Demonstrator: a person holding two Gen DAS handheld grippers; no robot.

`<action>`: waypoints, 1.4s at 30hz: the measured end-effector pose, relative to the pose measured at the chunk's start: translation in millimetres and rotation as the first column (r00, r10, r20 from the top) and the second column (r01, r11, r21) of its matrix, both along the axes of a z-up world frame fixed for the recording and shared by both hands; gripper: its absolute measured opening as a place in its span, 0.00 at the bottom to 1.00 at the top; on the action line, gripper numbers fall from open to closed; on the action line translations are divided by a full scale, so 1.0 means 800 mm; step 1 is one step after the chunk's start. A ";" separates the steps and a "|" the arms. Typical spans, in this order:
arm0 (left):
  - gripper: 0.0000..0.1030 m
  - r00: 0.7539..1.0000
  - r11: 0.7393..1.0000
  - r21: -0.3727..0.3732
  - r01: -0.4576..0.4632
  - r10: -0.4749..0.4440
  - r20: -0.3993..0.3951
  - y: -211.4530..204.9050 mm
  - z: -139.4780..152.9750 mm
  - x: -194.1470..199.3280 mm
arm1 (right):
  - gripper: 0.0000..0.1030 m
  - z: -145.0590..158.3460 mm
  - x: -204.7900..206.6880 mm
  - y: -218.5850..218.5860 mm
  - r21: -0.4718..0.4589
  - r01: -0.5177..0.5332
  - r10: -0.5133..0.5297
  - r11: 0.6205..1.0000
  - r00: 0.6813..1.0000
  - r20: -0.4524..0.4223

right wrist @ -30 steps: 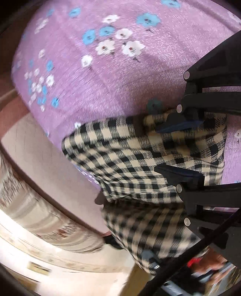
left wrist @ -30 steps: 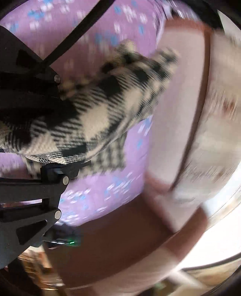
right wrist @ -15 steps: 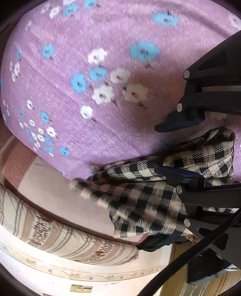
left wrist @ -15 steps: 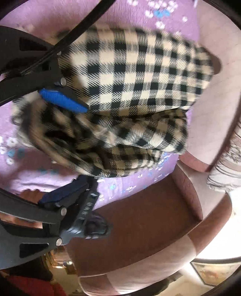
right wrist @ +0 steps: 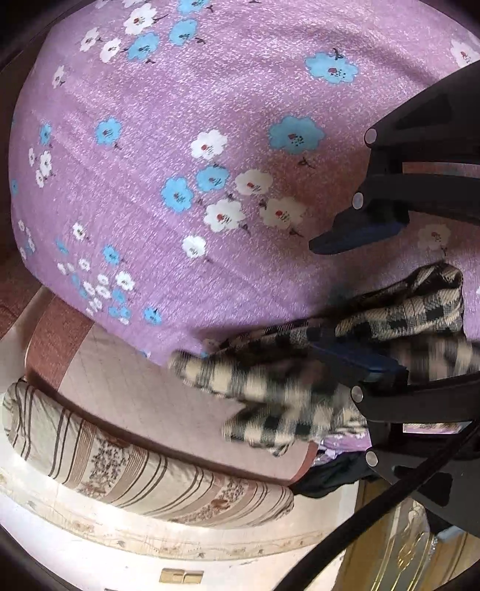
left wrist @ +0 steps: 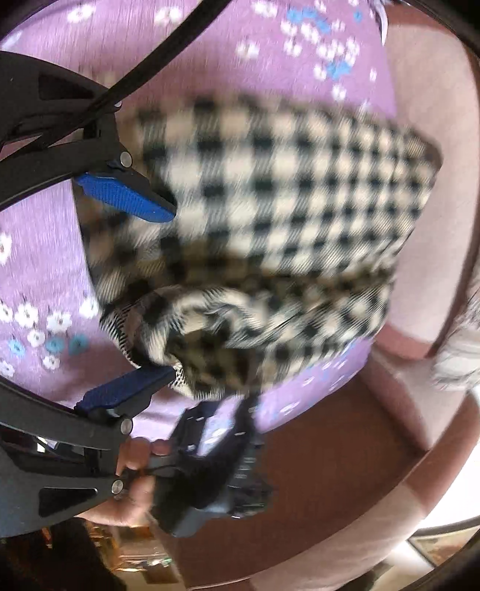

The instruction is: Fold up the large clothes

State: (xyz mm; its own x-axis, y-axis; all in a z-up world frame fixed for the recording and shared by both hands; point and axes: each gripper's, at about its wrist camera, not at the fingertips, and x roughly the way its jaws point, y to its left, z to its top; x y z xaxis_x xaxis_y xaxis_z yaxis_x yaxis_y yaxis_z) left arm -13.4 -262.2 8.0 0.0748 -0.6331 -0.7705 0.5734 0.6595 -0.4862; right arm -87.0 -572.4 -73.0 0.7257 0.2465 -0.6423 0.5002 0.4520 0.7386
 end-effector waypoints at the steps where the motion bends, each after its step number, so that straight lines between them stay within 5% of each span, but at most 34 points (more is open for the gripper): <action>1: 0.75 1.000 1.000 -0.001 0.025 -0.025 -0.016 -0.010 -0.008 -0.008 | 0.53 0.002 -0.001 -0.001 -0.001 0.000 0.000 1.000 1.000 0.008; 4: 0.75 0.999 0.998 0.054 0.042 -0.043 0.016 -0.021 -0.016 -0.022 | 0.54 0.007 0.002 0.000 0.006 -0.015 0.014 1.000 0.999 0.042; 8: 0.75 0.999 0.999 0.031 0.035 -0.036 0.028 0.000 0.007 -0.028 | 0.54 0.018 0.006 0.010 -0.029 -0.040 0.042 0.999 0.998 0.056; 15: 0.76 0.976 0.992 0.107 -0.071 0.048 0.211 0.069 0.056 -0.029 | 0.54 0.050 0.000 0.015 -0.101 -0.033 0.044 0.994 0.993 0.110; 22: 0.76 0.966 0.964 0.199 -0.176 0.131 0.221 0.090 0.033 -0.001 | 0.54 0.056 0.058 0.063 -0.146 -0.242 0.261 0.959 0.957 0.124; 27: 0.76 0.968 0.960 0.213 -0.181 0.135 0.212 0.058 0.014 0.015 | 0.54 0.046 0.087 0.085 -0.188 -0.296 0.322 0.937 0.938 0.131; 29: 0.76 0.970 0.959 0.221 -0.178 0.134 0.202 0.053 0.004 0.020 | 0.31 0.047 0.092 0.094 -0.243 -0.305 0.342 0.921 0.931 0.130; 30: 0.76 0.971 0.958 0.224 -0.177 0.133 0.198 0.054 0.002 0.019 | 0.07 0.048 0.092 0.096 -0.273 -0.302 0.344 0.914 0.931 0.121; 37: 0.76 0.974 0.960 0.210 -0.186 0.151 0.169 0.057 -0.013 0.014 | 0.06 0.060 0.051 0.068 -0.279 -0.233 0.280 0.932 0.949 0.145; 42: 0.77 0.971 0.953 0.217 -0.210 0.177 0.161 0.051 -0.026 0.010 | 0.06 0.035 0.050 0.068 -0.341 -0.243 0.262 0.908 0.965 0.010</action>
State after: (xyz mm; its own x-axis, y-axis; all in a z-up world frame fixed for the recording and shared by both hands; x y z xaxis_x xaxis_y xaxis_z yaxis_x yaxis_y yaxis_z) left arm -5.0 -221.7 -13.1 0.2944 -0.4018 -0.8671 0.4746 0.8490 -0.2323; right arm -47.2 -517.8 -44.6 0.7033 0.2044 -0.6809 0.3003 0.7827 0.5451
